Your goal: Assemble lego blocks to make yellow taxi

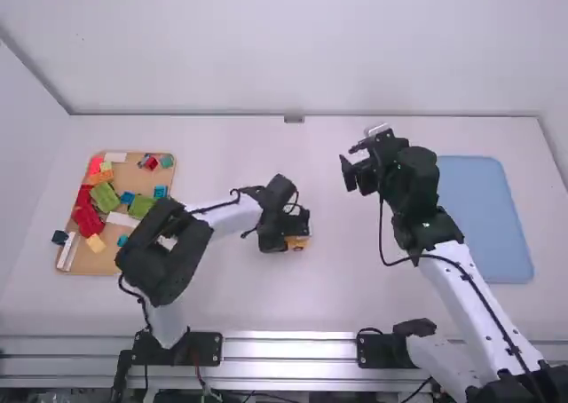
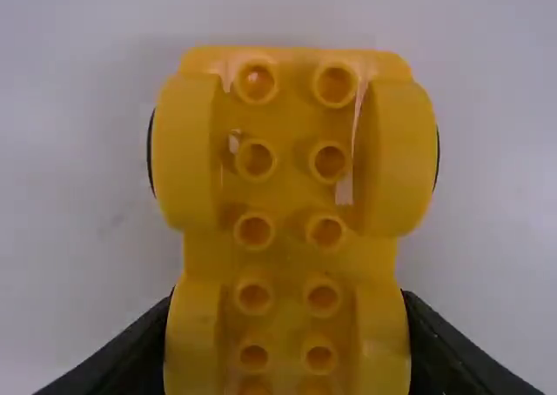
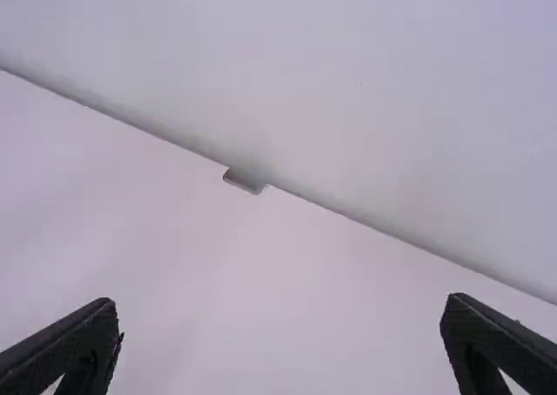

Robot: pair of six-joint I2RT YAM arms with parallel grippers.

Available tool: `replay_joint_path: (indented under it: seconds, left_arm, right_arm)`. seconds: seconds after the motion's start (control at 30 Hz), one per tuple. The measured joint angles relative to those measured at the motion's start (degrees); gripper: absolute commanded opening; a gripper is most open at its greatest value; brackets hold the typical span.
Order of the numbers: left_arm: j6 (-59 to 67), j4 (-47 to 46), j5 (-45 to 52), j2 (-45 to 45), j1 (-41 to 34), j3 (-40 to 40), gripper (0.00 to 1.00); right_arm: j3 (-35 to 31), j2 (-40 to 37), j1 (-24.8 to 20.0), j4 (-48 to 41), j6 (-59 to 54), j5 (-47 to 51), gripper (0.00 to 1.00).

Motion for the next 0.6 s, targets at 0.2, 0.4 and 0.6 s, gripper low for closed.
replay_joint_path:
  seconds: [0.2,0.4,0.6]
  left_arm:
    - [0.0,-0.1,-1.2,1.5,0.0,2.4,0.99]
    - [-0.2,-0.3,-1.5,1.4,0.0,2.4,0.99]
    - [0.5,-5.0,0.5,-5.8,3.0,2.4,0.99]
  right_arm:
    - [0.0,0.0,0.0,0.0,0.0,0.0,0.98]
    - [0.0,0.0,0.0,0.4,-0.1,0.0,0.98]
    - [0.0,0.0,0.0,1.2,0.0,0.0,0.98]
